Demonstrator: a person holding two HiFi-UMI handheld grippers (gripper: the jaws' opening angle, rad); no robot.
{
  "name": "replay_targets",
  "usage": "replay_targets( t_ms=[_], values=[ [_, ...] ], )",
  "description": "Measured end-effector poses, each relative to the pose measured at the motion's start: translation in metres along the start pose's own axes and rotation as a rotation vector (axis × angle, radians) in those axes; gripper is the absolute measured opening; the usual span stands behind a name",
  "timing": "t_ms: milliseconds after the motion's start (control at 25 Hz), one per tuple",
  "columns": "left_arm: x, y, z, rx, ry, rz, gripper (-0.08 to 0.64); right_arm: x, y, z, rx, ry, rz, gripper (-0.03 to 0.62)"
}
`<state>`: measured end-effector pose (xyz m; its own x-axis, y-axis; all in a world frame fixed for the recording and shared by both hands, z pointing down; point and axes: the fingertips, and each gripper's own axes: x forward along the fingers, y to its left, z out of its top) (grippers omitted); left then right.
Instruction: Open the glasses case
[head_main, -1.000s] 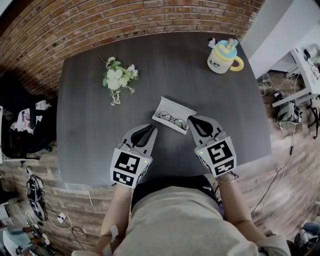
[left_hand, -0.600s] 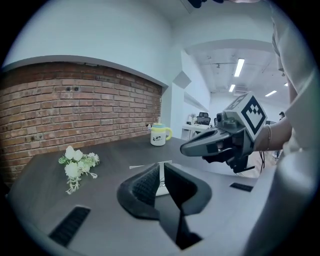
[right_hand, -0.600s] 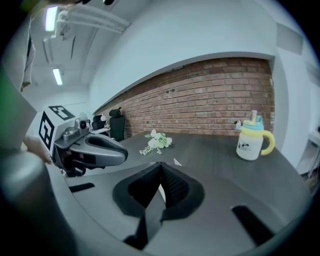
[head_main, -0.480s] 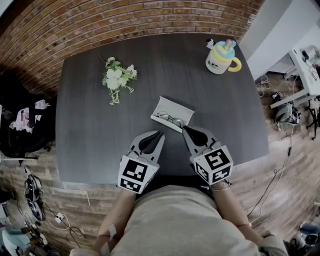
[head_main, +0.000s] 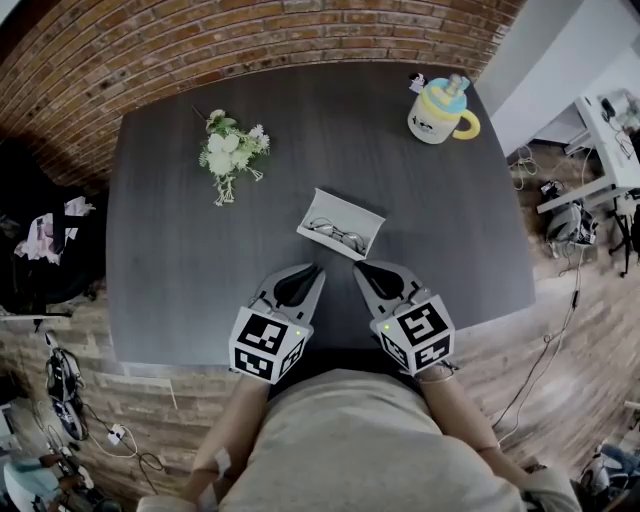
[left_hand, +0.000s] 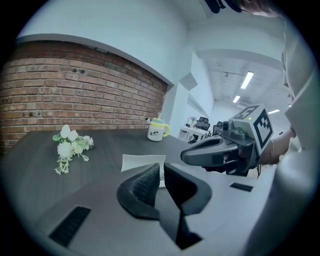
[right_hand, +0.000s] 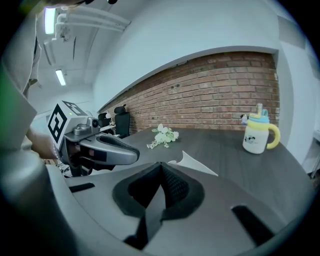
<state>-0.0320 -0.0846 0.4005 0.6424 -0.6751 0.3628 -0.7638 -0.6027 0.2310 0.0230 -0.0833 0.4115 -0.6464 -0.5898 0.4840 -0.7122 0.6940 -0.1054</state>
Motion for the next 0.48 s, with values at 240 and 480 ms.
replay_targets(
  t_ms=[240, 480],
  values=[
    [0.0023, 0.0013, -0.0076, -0.010, 0.021, 0.002, 0.043, 0.0018, -0.0015, -0.0057, 0.016, 0.011, -0.004, 0.006],
    [0.0048, 0.0008, -0.0031, -0.028, 0.009, -0.011, 0.041, 0.0044, -0.0014, -0.0061, 0.027, 0.014, -0.005, 0.006]
  ],
)
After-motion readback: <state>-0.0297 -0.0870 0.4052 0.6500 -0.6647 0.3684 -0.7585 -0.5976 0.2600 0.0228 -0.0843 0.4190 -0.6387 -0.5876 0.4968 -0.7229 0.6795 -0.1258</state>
